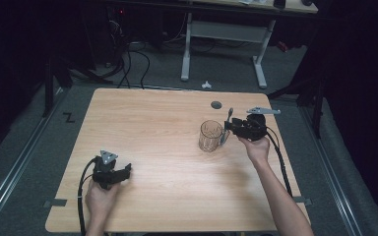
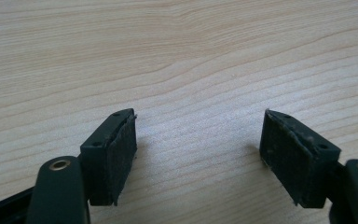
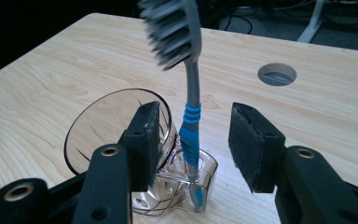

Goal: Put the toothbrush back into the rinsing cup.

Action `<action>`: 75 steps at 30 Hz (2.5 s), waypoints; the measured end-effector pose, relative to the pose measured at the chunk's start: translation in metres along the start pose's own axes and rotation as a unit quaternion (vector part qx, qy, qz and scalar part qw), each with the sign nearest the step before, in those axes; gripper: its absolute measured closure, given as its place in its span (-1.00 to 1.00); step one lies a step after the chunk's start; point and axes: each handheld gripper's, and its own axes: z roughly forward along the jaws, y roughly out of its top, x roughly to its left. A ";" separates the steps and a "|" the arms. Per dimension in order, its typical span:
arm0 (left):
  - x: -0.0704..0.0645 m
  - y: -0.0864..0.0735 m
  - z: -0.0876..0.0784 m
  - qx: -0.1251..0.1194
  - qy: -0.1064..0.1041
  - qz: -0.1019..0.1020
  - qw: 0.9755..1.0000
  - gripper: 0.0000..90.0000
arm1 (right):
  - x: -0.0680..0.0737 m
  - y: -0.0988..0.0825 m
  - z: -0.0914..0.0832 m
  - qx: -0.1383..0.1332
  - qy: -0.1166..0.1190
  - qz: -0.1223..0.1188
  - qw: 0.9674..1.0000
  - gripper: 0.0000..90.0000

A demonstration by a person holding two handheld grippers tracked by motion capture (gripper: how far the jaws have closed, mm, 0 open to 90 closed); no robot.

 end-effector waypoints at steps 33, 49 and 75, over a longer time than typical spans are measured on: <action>0.000 0.000 0.000 0.000 0.000 0.000 1.000 -0.39 | 0.007 -0.004 -0.032 -0.022 -0.018 -0.023 0.999 0.18; 0.000 0.000 0.000 0.000 0.000 0.000 1.000 -0.39 | 0.002 -0.012 -0.050 -0.024 -0.024 -0.013 0.999 0.21; 0.000 0.000 0.000 0.000 0.000 0.000 1.000 -0.39 | 0.000 -0.030 -0.076 -0.023 -0.026 -0.007 0.999 0.27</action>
